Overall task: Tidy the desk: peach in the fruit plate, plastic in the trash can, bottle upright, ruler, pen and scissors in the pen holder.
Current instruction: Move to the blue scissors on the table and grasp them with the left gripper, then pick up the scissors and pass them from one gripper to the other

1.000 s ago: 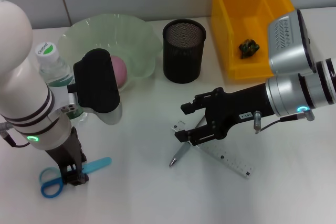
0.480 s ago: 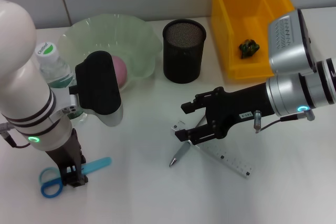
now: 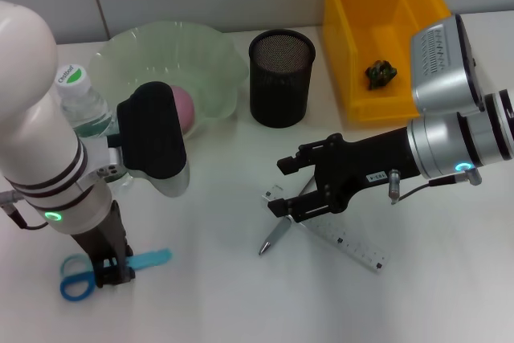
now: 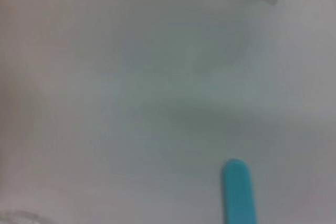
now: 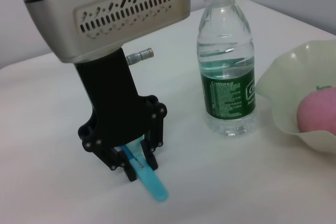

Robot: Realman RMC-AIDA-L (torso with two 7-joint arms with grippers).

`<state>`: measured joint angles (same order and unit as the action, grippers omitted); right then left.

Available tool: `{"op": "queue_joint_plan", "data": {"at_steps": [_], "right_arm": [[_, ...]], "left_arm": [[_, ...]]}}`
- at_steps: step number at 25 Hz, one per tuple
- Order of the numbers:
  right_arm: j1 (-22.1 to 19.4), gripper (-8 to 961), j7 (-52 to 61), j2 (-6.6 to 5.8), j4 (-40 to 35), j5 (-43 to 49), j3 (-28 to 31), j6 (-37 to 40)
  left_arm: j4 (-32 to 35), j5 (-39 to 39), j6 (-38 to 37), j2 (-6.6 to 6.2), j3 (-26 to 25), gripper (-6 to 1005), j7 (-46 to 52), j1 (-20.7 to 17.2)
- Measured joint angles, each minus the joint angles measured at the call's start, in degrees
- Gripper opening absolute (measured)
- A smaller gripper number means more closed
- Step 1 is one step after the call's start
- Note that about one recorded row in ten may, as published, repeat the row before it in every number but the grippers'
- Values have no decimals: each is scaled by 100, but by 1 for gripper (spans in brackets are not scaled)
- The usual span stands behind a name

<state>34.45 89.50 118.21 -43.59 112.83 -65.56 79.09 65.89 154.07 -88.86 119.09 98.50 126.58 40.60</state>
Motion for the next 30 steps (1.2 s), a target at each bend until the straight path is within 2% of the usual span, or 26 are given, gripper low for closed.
{"op": "queue_joint_plan", "data": {"at_steps": [6, 10, 14, 15, 16, 18, 19, 23, 24, 25, 29, 30], "right_arm": [[-3, 742, -3, 0, -8, -9, 0, 26], [-16, 743, 14, -11, -36, -28, 8, 46], [-27, 743, 20, -10, -58, -52, 296, 211], [-31, 743, 20, -11, -61, -53, 426, 269], [-31, 743, 20, -11, -61, -53, 426, 269], [-38, 743, 18, -10, -60, -55, 687, 388], [-52, 743, 17, -10, -33, -59, 992, 494], [-116, 743, 18, -7, 30, -91, 1331, 575], [-164, 743, 38, -4, 93, -166, 1502, 631], [-164, 743, 38, -4, 93, -166, 1502, 631], [-329, 743, 89, -22, 193, -400, 1979, 898], [-329, 743, 89, -22, 193, -400, 1979, 898]], "left_arm": [[33, 13, 34, 6, 6, 265, 15, -8], [308, -68, -56, 1, -120, 225, 24, -83], [475, -131, -161, -7, -233, 225, 18, -128], [1120, -390, -449, -37, -848, 225, -18, -375], [1120, -390, -449, -37, -848, 225, -18, -375], [1625, -1143, -537, -48, -1861, 225, -128, -746], [1663, -1389, -540, -51, -2103, 226, -164, -829], [1629, -2354, -460, -54, -2866, 226, -330, -1164], [1459, -2965, -390, -54, -3178, 226, -441, -1313], [1459, -2965, -390, -54, -3178, 226, -441, -1313], [880, -4107, -332, -53, -3464, 226, -658, -1533], [880, -4107, -332, -53, -3464, 226, -658, -1533]]}}
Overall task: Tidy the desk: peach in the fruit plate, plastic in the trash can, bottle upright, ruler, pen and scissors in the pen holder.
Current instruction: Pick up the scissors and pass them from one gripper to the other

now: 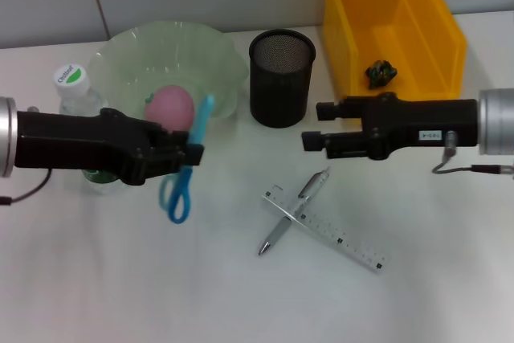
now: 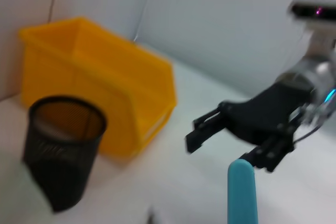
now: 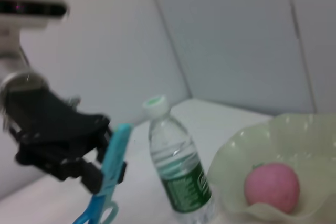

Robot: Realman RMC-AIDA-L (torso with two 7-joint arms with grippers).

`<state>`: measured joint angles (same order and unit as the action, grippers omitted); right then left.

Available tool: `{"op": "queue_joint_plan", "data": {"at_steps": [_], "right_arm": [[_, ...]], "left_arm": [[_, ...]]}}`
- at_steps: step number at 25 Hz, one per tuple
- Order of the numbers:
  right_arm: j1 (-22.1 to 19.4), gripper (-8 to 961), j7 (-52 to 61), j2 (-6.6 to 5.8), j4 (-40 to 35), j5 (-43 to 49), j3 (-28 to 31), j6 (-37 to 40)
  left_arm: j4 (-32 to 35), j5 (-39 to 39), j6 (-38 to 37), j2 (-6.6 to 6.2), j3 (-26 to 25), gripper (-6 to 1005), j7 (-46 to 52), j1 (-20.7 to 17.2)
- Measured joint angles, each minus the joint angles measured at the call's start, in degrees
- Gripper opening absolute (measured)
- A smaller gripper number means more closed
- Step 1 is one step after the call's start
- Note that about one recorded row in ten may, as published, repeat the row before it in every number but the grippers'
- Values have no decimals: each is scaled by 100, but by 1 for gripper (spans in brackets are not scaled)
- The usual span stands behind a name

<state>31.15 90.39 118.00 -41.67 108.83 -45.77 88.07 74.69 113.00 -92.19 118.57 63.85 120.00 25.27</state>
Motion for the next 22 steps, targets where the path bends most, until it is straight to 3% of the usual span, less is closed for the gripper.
{"op": "queue_joint_plan", "data": {"at_steps": [4, 11, 22], "right_arm": [[-163, 742, -216, -16, -1, -215, 132, 146], [-413, 742, -785, 27, 9, -689, 155, 334], [-742, 742, -2257, 89, 518, -1835, 133, 706]], "left_arm": [[-546, -1120, 44, 9, -29, 226, -438, -167], [-1564, -2927, 58, 3, -100, 227, -1095, -124], [-3664, -5466, -77, 31, 391, 227, -2220, 454]]}}
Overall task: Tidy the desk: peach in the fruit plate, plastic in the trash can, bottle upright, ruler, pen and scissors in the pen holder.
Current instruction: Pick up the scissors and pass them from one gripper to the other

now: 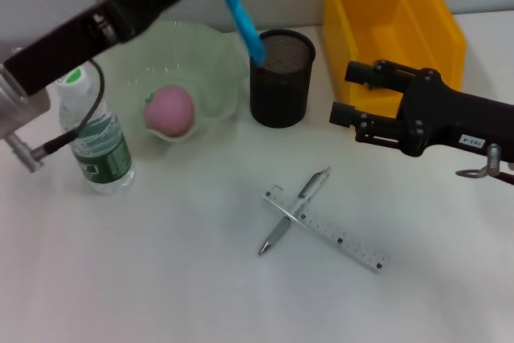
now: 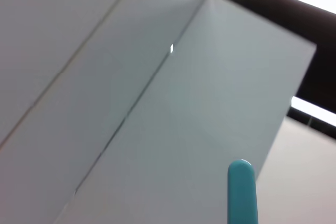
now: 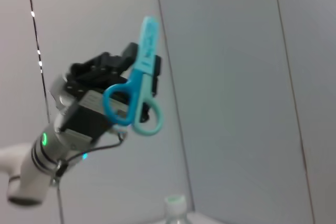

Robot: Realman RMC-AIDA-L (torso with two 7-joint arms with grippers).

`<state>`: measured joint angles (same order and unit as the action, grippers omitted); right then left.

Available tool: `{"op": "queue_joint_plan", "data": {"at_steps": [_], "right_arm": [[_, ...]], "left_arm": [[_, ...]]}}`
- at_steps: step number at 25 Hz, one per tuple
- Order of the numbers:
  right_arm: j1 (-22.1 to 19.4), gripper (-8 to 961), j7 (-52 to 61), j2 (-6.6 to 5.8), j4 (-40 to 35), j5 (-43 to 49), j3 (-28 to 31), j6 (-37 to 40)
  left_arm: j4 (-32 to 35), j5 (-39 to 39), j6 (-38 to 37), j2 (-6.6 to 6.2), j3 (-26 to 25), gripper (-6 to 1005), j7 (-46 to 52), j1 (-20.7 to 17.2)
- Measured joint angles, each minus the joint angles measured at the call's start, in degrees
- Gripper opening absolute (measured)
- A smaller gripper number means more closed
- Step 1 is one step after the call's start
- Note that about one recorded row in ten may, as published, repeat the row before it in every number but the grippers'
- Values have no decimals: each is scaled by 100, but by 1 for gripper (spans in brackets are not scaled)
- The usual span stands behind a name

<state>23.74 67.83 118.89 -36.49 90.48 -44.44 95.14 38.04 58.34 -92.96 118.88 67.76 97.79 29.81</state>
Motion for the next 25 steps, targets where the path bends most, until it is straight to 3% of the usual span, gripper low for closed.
{"op": "queue_joint_plan", "data": {"at_steps": [2, 6, 8, 10, 12, 13, 17, 18, 22, 25], "right_arm": [[71, 742, -758, 9, 469, -390, -22, 6], [195, 743, -1696, 19, 1080, -901, -28, 14], [298, 743, -2358, 25, 1475, -1222, -28, 39], [431, 743, -2883, 39, 1791, -1385, -26, 51], [660, 742, -3410, 58, 2126, -1436, 6, 55], [660, 741, -3410, 58, 2126, -1436, 6, 55], [1068, 739, -4225, 78, 2716, -1675, -11, 67], [1068, 738, -4225, 78, 2716, -1675, -11, 67], [1373, 736, -4801, 93, 3074, -1803, 19, 102], [1458, 734, -4896, 93, 3112, -1804, 28, 105]], "left_arm": [[-580, -585, -47, 16, 75, 227, -239, 165], [-1012, -1136, -42, 23, 213, 228, -470, 252], [-1607, -2039, 19, 28, 602, 228, -776, 351], [-1765, -2360, 32, 28, 735, 228, -856, 383], [-2093, -3349, 68, 29, 1341, 228, -1026, 445], [-2093, -3349, 68, 29, 1341, 228, -1026, 445], [-2053, -4701, 218, 29, 2441, 228, -1200, 450], [-2053, -4701, 218, 29, 2441, 228, -1200, 450], [-1837, -5482, 572, 30, 3242, 228, -1265, 372], [-1797, -5587, 659, 30, 3364, 229, -1316, 350]]}}
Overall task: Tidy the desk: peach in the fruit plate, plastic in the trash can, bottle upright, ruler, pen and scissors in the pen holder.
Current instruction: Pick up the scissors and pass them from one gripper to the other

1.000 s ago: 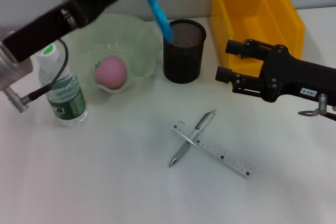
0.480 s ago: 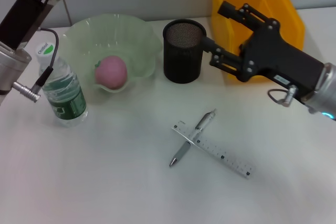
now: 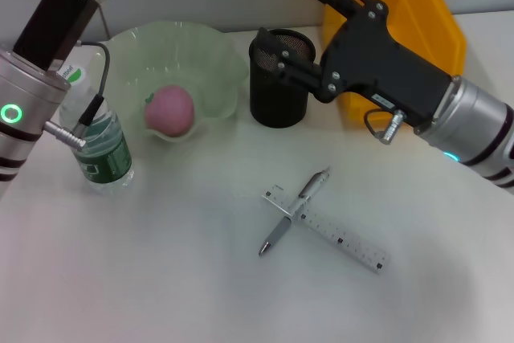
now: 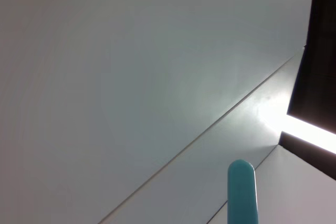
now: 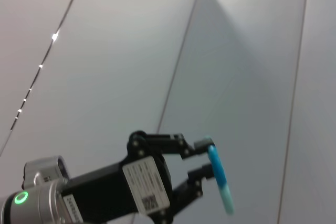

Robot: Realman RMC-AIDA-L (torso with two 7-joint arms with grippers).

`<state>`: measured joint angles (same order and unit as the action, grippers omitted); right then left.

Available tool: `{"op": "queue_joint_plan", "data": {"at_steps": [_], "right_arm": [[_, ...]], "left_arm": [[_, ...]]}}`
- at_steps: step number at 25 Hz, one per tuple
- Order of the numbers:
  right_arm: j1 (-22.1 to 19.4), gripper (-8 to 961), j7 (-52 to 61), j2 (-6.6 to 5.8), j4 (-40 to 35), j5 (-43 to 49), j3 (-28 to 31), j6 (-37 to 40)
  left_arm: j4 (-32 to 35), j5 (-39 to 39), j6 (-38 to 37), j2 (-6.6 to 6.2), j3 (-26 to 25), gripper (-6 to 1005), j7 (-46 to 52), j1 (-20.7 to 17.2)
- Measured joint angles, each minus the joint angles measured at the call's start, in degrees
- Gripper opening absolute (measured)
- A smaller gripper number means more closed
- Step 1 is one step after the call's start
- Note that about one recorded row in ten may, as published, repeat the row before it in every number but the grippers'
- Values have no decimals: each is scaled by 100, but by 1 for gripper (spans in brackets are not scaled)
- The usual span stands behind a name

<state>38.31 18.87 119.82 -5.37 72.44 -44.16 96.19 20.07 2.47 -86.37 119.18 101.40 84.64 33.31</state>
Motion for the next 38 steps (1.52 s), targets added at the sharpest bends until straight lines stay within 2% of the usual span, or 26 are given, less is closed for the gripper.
{"op": "queue_joint_plan", "data": {"at_steps": [8, 12, 22, 26, 33, 38], "right_arm": [[243, 729, -485, 8, 170, -140, 11, 7], [346, 726, -861, 8, 259, -169, 14, 37], [578, 720, -1648, 5, 639, -169, 164, 24], [639, 718, -1723, 5, 696, -169, 181, -2], [714, 713, -1737, 5, 728, -169, 310, -16], [761, 710, -1739, 5, 731, -169, 312, -20]], "left_arm": [[13, -222, 133, 0, 223, 229, 8, -29], [200, -820, 316, 0, 782, 229, -52, -130], [354, -968, 523, 0, 988, 230, -71, -184], [359, -1001, 555, 0, 1033, 230, -81, -185], [412, -1537, 604, 0, 1517, 230, -276, -221], [513, -1724, 612, 0, 1684, 231, -300, -274]]}}
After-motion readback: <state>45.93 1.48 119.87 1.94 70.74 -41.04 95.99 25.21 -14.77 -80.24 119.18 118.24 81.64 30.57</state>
